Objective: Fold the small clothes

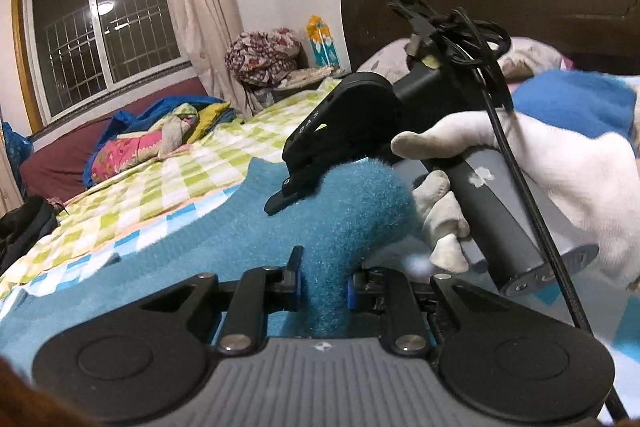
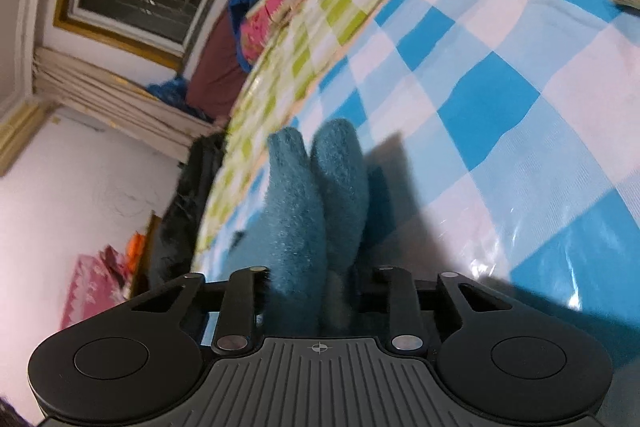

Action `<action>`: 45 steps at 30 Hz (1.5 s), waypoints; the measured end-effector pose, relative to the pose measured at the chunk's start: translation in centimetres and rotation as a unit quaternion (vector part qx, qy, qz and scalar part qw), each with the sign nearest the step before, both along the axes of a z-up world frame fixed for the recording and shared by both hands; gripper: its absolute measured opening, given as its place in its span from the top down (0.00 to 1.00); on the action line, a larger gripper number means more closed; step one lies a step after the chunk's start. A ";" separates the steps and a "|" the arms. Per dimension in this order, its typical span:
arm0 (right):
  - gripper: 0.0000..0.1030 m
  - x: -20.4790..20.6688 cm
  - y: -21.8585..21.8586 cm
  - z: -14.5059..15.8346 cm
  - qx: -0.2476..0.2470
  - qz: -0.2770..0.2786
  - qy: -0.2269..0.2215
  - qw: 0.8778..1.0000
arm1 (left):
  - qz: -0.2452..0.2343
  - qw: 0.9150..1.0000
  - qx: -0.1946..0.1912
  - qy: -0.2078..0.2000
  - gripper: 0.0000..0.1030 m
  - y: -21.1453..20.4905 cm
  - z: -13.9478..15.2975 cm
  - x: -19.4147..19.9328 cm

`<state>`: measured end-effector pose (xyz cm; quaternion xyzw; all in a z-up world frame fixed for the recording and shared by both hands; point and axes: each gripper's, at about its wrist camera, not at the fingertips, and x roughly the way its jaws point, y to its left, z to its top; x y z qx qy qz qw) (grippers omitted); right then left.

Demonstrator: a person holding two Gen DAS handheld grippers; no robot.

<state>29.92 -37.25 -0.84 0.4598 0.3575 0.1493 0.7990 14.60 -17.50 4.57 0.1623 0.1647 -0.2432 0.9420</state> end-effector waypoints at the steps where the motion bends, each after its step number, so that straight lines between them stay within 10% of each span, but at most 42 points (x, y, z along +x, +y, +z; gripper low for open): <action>1: 0.75 -0.5 0.1 0.4 0.004 -0.005 -0.005 1.000 | 0.000 1.000 -0.008 0.000 0.75 0.4 0.4 -0.2; 15: 0.77 -6.3 1.0 5.6 -0.032 -0.047 -0.021 0.998 | -0.020 0.990 -0.130 0.043 0.75 5.0 3.9 -3.1; 27: 0.77 -4.0 9.8 13.1 -0.054 -0.018 -0.068 0.996 | 0.034 0.964 -0.258 0.048 0.75 15.6 7.6 -0.5; 45: 0.77 2.7 30.1 9.1 -0.142 0.066 -0.021 0.987 | 0.167 0.939 -0.289 0.079 0.76 31.3 2.0 3.7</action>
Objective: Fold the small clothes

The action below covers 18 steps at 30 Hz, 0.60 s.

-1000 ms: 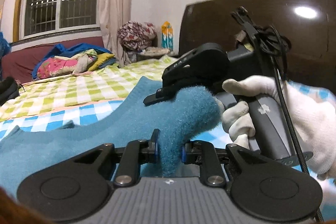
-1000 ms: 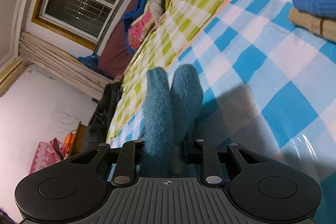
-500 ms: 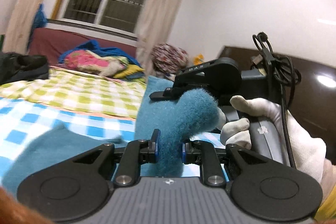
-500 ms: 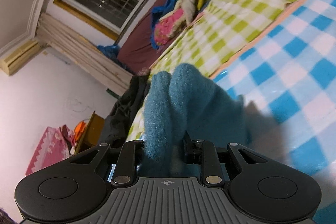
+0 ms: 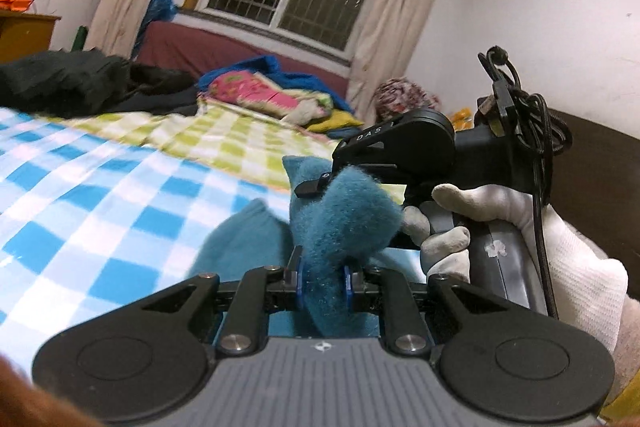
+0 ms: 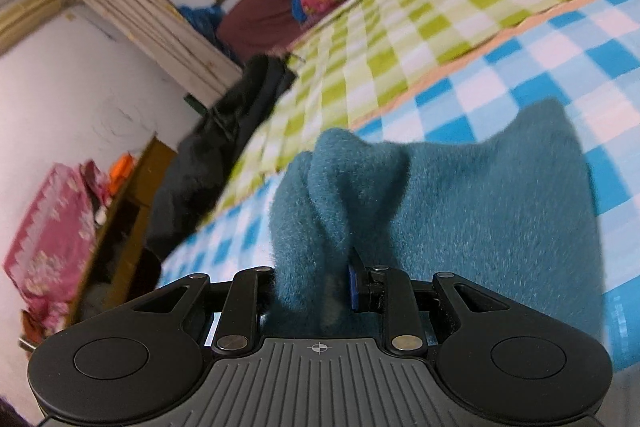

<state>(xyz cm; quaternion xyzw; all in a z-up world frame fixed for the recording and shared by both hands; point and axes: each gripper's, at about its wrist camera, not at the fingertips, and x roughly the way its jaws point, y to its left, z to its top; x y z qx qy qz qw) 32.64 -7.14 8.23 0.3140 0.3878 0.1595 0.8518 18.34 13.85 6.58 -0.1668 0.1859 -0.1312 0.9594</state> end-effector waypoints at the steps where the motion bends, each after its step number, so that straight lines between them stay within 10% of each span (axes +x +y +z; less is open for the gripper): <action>1: 0.77 0.2 0.7 -0.4 -0.007 0.002 0.003 1.000 | 0.002 1.000 -0.002 0.006 0.76 0.7 -0.4 0.1; 18: 0.63 0.2 11.6 -1.9 -0.165 0.046 -0.036 0.984 | 0.023 0.997 -0.053 0.048 0.74 6.6 -4.6 -0.1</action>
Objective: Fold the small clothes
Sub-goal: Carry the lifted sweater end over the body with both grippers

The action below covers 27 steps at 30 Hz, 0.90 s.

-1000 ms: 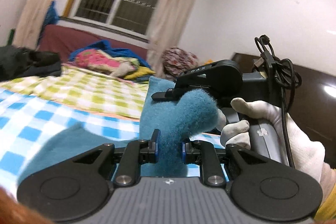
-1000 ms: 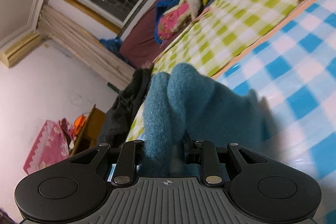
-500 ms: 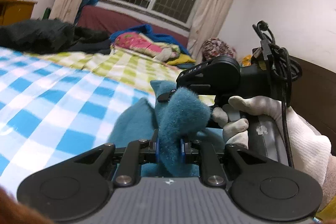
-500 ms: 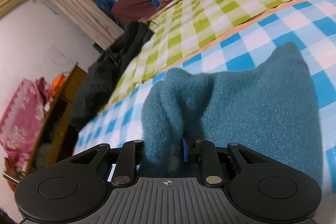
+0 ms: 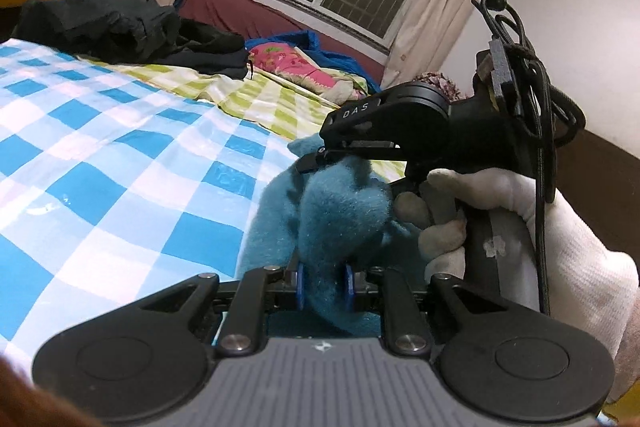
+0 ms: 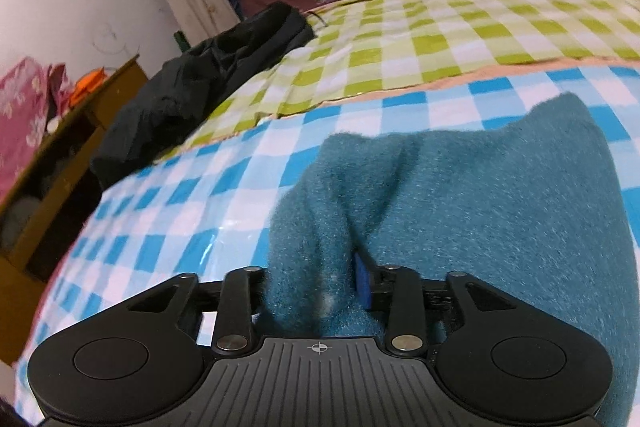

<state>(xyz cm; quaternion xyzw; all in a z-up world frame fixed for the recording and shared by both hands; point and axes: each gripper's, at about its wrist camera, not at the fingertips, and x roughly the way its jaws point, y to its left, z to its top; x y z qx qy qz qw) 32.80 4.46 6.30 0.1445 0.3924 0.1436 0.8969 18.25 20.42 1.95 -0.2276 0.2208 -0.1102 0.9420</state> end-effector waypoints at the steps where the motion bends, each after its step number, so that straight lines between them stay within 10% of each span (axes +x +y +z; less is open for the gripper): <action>1: 0.61 -0.1 0.2 0.1 -0.005 0.001 -0.002 1.000 | 0.001 1.000 -0.004 0.001 0.74 0.3 0.0 -0.1; 16: 0.36 0.0 3.2 0.3 -0.044 0.043 -0.028 0.998 | 0.043 0.999 0.006 0.016 0.65 1.4 0.2 -0.9; 27: 0.62 -3.0 -0.2 2.0 0.003 0.059 -0.063 0.996 | 0.040 0.999 -0.006 0.030 0.62 2.2 -0.2 -0.4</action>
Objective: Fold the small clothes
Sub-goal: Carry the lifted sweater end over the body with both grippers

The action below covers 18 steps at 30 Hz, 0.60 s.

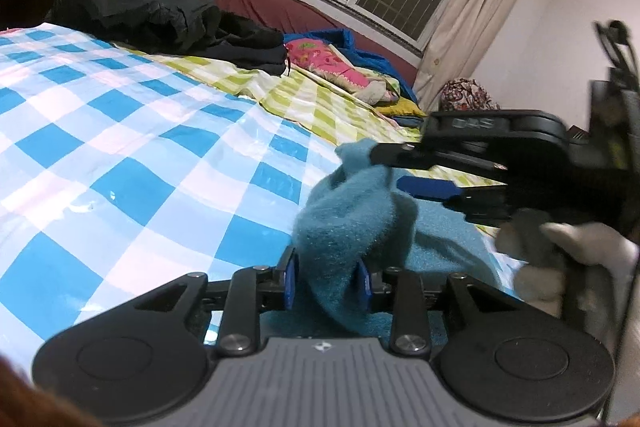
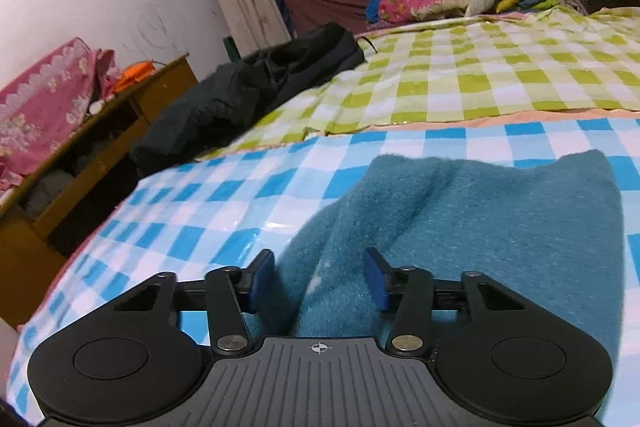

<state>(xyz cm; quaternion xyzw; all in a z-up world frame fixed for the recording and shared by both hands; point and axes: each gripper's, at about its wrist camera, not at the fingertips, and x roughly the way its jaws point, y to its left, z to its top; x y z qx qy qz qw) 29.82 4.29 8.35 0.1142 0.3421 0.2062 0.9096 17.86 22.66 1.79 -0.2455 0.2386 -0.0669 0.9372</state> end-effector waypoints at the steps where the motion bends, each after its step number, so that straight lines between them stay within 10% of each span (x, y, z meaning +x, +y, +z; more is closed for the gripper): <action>1: 0.65 -0.4 -0.3 0.2 0.002 0.002 -0.002 1.000 | 0.000 1.000 0.003 0.000 0.62 0.0 0.0 0.0; 9: 0.70 -3.1 -1.3 1.8 -0.033 0.016 -0.049 0.998 | 0.014 1.000 -0.014 0.014 0.62 0.7 -0.4 0.4; 18: 0.76 0.7 3.0 -1.6 -0.093 0.050 0.010 0.994 | 0.024 0.999 0.006 0.023 0.62 0.9 -0.6 0.7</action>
